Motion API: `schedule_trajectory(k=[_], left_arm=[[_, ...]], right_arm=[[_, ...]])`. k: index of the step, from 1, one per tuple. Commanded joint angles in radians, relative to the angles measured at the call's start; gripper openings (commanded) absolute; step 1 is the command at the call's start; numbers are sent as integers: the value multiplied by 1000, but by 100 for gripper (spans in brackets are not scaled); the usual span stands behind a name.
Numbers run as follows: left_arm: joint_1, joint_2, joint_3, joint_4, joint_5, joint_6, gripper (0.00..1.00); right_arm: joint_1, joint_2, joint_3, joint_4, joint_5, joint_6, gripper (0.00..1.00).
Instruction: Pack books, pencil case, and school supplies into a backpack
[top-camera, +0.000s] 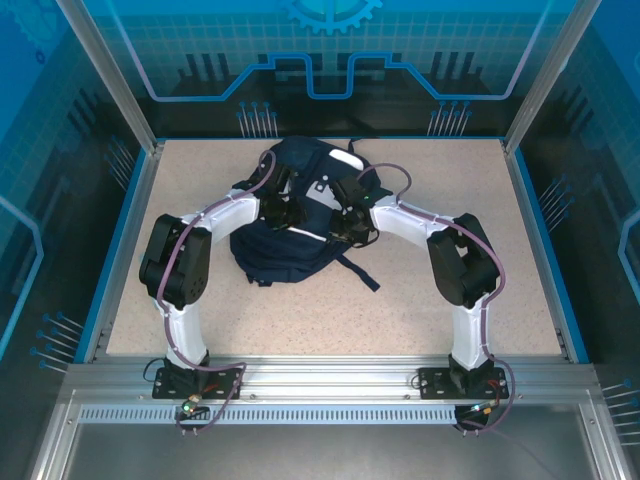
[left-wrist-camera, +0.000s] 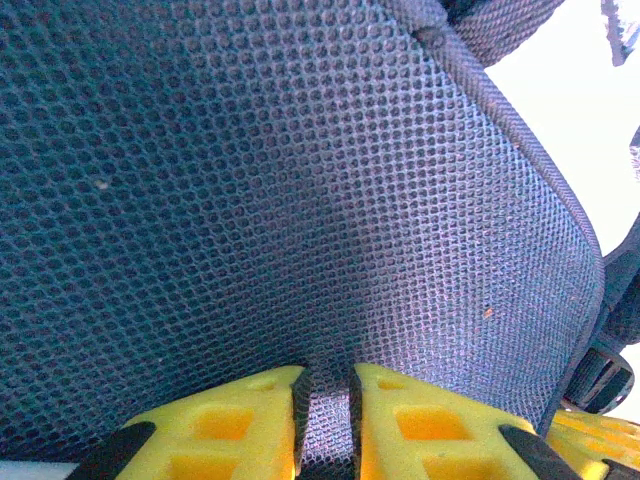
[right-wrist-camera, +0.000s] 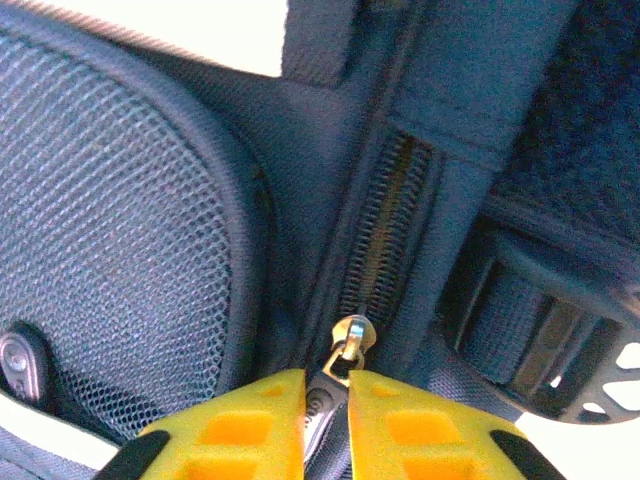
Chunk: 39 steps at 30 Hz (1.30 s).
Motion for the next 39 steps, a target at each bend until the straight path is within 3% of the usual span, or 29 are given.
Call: schedule_trajectory(k=[1,7,14,26,33,39], left_arm=[[-19,70,-21,-41,-1,11,22],[-19,67,-21,-46,-1,14,22],[-20,67,-14,-48,-1,13,22],[-21,64,-8,-55,-1,19,22],[-21,-3,-4,-41,65,28,25],[-58,-44,-3,7,130,51,27]], right_arm=[[-12,12,-24,-34,-22,-10,16],[-12,12,-22,-28,-15,-8,39],[-18,36,-44,67,-113,-23,40],[-13,-10,-79,-42,-58,-90,12],[-26,-97,-183,20,-137,-169,0],[-39,-150,-236,140,-321,-209,0]])
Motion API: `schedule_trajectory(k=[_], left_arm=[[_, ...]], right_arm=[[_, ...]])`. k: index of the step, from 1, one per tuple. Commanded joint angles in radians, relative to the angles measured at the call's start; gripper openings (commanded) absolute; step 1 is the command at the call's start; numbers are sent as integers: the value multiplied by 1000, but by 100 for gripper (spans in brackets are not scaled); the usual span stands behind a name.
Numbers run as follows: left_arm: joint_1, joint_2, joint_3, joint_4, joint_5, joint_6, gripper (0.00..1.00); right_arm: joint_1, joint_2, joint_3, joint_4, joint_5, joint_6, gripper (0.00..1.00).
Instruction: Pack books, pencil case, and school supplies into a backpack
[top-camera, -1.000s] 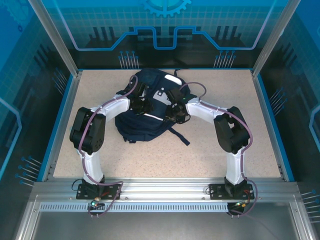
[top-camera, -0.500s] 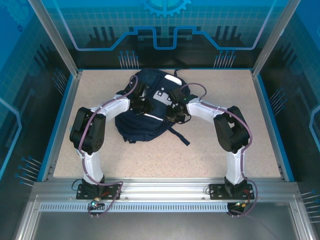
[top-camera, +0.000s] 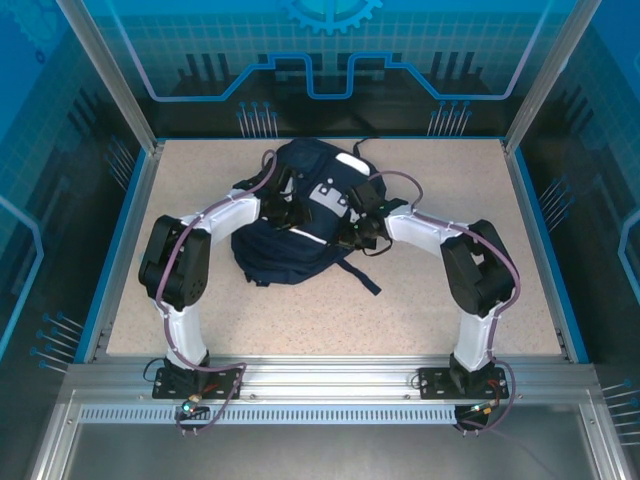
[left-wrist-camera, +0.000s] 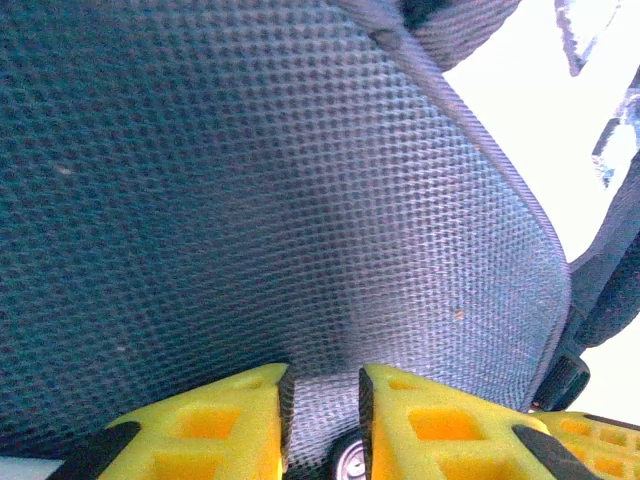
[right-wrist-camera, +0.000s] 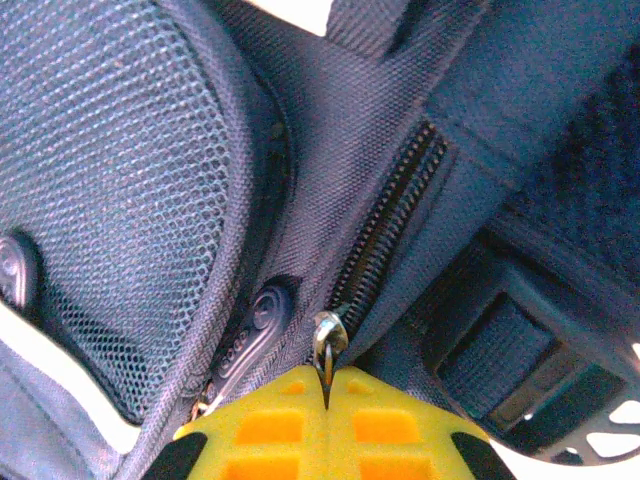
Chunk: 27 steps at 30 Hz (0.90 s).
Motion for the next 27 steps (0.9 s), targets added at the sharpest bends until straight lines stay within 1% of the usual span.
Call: schedule_trajectory(k=[1,4,7,10,13,16,19,24,27], left_arm=[[-54,-22,-6,21,71,37,27],[-84,32,26,11,32,29,24],[-95,105,59,-10,-11,-4,20],[-97,156,81,-11,-40,-41,17],[-103,177,82,7,-43,-74,15],[-107,194,91,10,-46,-96,13],[-109,198,91,18,-42,-113,13],[-110,199,89,21,-42,-129,11],[-109,197,89,22,-43,-131,11]], right_arm=[[2,-34,-41,15,-188,-43,0],[-10,-45,-82,96,-265,-11,0],[-19,-59,-141,193,-334,37,0],[-14,-76,-214,299,-382,103,0],[10,-94,-295,438,-399,192,0],[55,-93,-338,543,-392,260,0],[108,-80,-345,608,-373,298,0],[171,-86,-353,668,-327,344,0],[179,-123,-374,668,-298,351,0]])
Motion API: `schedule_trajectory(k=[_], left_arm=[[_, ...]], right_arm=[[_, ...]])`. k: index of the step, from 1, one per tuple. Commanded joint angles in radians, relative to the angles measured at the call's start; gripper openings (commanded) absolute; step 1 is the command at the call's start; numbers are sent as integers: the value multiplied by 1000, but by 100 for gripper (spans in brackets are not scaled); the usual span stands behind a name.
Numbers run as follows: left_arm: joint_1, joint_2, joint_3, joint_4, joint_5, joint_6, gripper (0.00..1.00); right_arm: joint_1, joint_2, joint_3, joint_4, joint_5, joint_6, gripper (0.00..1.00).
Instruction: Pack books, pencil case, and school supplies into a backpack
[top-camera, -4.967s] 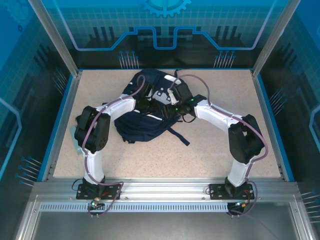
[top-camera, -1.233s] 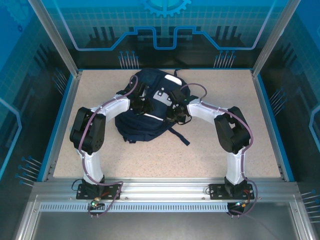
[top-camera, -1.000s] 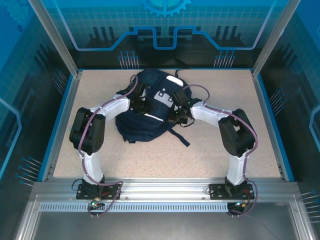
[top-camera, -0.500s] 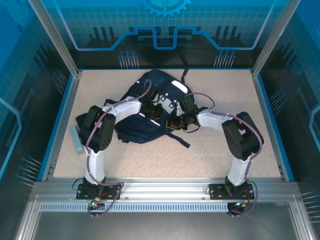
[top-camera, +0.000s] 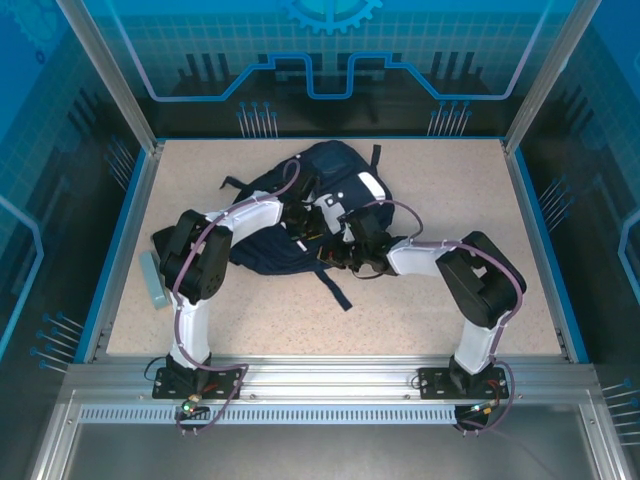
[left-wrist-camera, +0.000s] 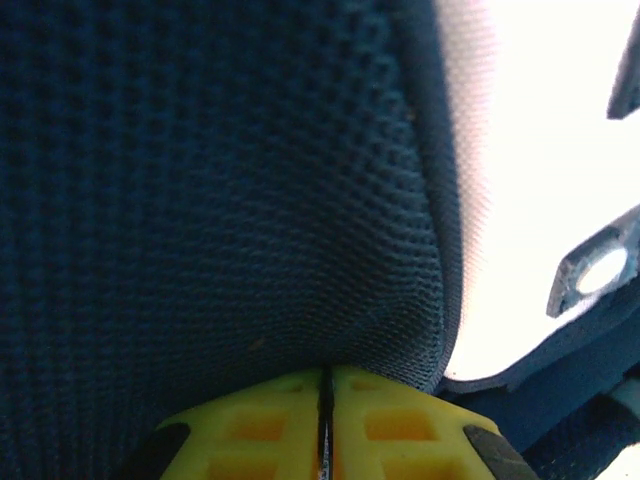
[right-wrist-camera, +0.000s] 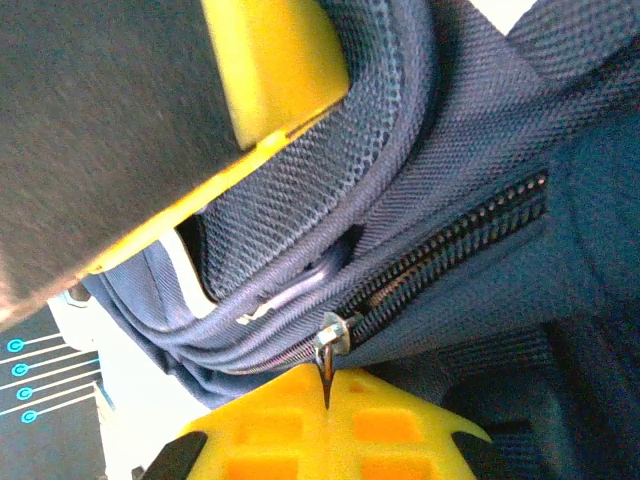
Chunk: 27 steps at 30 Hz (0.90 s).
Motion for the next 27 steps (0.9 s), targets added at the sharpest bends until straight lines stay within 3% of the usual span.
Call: schedule_trajectory(k=[1,3,7,10,17,22,27], left_arm=[[-13,74,5,76,-22,-25,10],[-12,62,10,72,-11,-16,12],[-13,-28,10,54,14,14,21],[-11,-124,-10,34,14,42,31],[-17,-337,-166,2,-23,96,37],[-55,-449,-309,28,-16,58,40],[-99,-476,-449,151,-38,-16,42]], right_arm=[[77,-67,-22,48,-131,22,0],[70,-106,-35,26,-112,7,3],[54,-212,-69,-105,-22,-43,31],[37,-298,-100,-172,30,-63,40],[-31,-442,-131,-376,196,-88,53],[-111,-452,-141,-378,172,-74,62],[-145,-399,-119,-329,122,-75,63]])
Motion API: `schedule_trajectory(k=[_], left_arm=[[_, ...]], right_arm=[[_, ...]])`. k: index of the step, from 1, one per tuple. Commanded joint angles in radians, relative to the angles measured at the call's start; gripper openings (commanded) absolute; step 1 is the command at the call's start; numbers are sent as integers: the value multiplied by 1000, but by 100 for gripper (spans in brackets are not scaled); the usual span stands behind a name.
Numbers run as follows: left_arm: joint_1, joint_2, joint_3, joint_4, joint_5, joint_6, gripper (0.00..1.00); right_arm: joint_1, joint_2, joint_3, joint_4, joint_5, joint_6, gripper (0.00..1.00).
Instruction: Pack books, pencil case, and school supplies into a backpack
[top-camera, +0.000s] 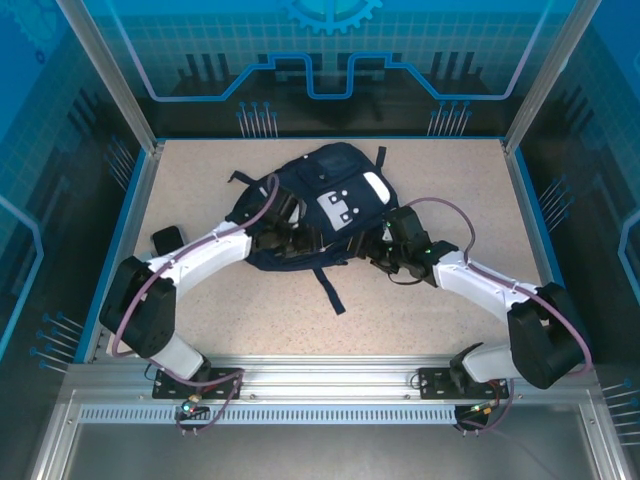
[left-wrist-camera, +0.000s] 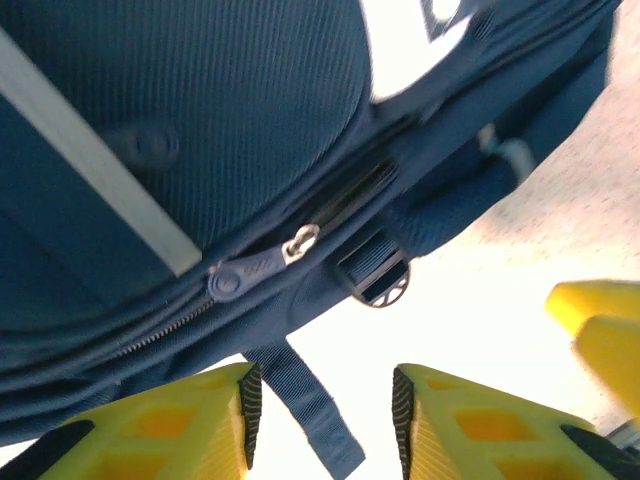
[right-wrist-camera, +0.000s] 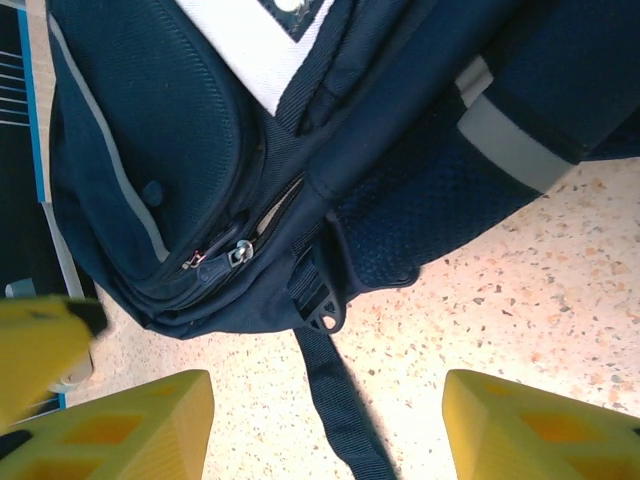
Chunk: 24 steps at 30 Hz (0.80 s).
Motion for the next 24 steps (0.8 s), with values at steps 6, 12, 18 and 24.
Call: schedule_trajectory(k=[6,12,18,24], left_arm=[[-19,9,-131,212,-129,-97,42],[-14,34,-155,294,-165,-100,41],[1,83,-141,317,-157,-98,41],[1,119,-146,385,-93,-102,43]], right_arm=[[-23,132,87,59,-102,-22,56],[-20,214,173,85,-165,-55,47],[-15,296,226,98,-188,-57,40],[-12,369,242,60,-162,-41,40]])
